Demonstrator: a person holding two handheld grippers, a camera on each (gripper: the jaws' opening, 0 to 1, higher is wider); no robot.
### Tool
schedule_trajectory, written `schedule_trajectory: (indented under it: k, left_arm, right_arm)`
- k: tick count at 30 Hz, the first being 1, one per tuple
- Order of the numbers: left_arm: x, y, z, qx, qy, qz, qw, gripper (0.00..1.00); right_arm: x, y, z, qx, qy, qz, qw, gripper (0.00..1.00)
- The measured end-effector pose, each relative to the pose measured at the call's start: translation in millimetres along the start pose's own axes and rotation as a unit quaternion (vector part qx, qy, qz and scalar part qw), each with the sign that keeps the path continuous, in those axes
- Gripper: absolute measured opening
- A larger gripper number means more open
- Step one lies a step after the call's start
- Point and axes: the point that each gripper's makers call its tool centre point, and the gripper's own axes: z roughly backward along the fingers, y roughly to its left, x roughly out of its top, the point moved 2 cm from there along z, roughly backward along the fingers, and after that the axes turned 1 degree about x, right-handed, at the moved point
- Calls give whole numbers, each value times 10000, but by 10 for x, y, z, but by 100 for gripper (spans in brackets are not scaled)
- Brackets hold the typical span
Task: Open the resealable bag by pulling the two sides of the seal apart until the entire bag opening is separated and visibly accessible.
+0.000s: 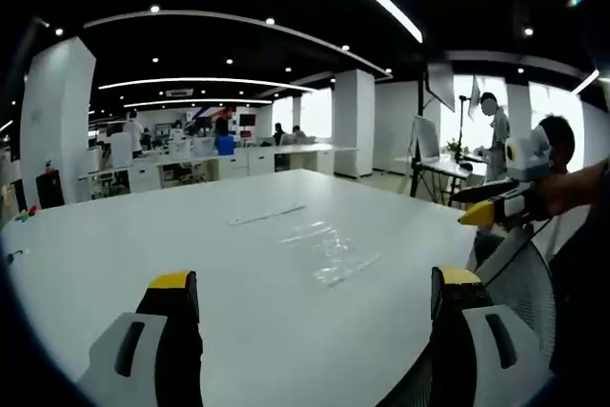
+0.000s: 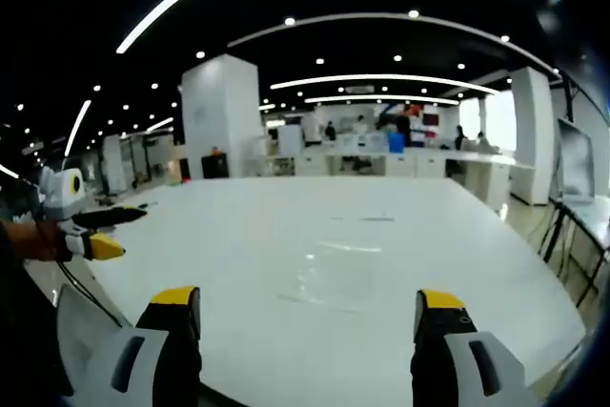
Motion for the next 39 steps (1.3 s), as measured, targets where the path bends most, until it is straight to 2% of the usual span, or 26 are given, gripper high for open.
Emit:
schedule_trajectory:
  k: [14,20,24,28,33,39]
  left_arm:
    - [-25,-11,-2,-16,84,-30,10000,100]
    - [-47,2,-20,-23,195,-104,9998,100]
    - [-109,12,-31,-26,416,-229,9989,100]
    - [-106,9,-27,-39,411,-207,9989,100]
    - [-172,34,-41,-2,628,-291,9976,100]
    - [-178,37,-48,-10,664,-291,9974,100]
  right_arm:
    - [-38,0,16,-9,26,-48,10000,91]
    - [-37,5,13,-14,42,-63,10000,91]
    - [-34,2,11,-21,40,-76,10000,91]
    - [-39,7,7,-8,56,-75,10000,91]
    - [-27,19,0,17,52,-77,10000,90]
    - [-36,9,-3,6,83,-81,9999,90]
